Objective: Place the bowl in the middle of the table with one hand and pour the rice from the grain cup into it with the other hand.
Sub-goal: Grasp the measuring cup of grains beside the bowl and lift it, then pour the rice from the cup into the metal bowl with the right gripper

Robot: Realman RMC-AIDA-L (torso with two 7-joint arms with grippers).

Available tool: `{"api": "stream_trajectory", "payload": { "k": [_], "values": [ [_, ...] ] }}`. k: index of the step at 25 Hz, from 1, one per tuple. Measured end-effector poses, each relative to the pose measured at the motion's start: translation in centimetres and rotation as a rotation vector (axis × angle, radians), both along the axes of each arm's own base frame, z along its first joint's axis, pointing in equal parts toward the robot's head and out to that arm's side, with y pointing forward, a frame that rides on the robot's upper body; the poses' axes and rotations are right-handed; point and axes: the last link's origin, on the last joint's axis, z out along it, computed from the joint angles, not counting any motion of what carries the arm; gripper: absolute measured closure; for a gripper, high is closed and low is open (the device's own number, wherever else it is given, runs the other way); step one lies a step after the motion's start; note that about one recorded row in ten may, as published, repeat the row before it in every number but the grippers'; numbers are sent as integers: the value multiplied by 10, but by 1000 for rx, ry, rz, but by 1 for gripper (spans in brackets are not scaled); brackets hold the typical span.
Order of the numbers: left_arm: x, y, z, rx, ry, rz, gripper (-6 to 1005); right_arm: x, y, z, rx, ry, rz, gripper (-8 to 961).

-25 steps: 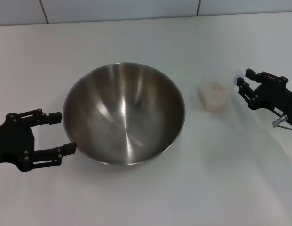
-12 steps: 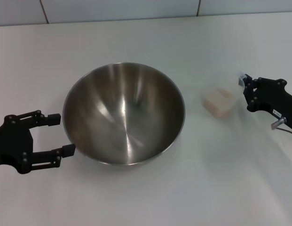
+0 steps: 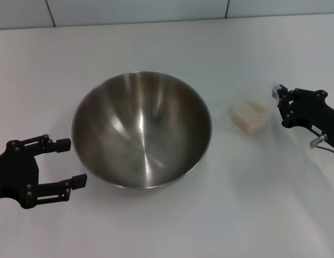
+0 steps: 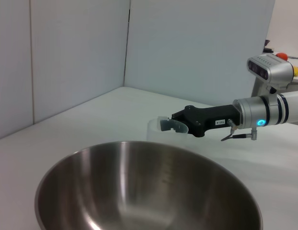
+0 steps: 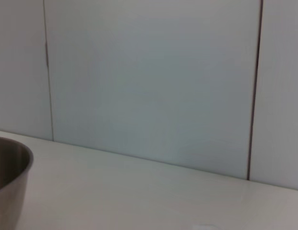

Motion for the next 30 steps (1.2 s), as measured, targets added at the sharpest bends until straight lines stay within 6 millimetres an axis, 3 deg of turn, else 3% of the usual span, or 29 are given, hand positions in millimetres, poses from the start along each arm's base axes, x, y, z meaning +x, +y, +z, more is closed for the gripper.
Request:
{"api": "stream_trajectory", "payload": {
  "k": [11,24,30],
  "values": [
    [-1,-3,-2,-14,-11,5,188,-20,0,6,30,18,143,942],
    [-5,-4,0,-9,-8,19,188,-65,18,8,27,-34,425,941],
    [-8,-5,4,2,-2,30,188,-77,27,7,21,-58,477,941]
  ]
}}
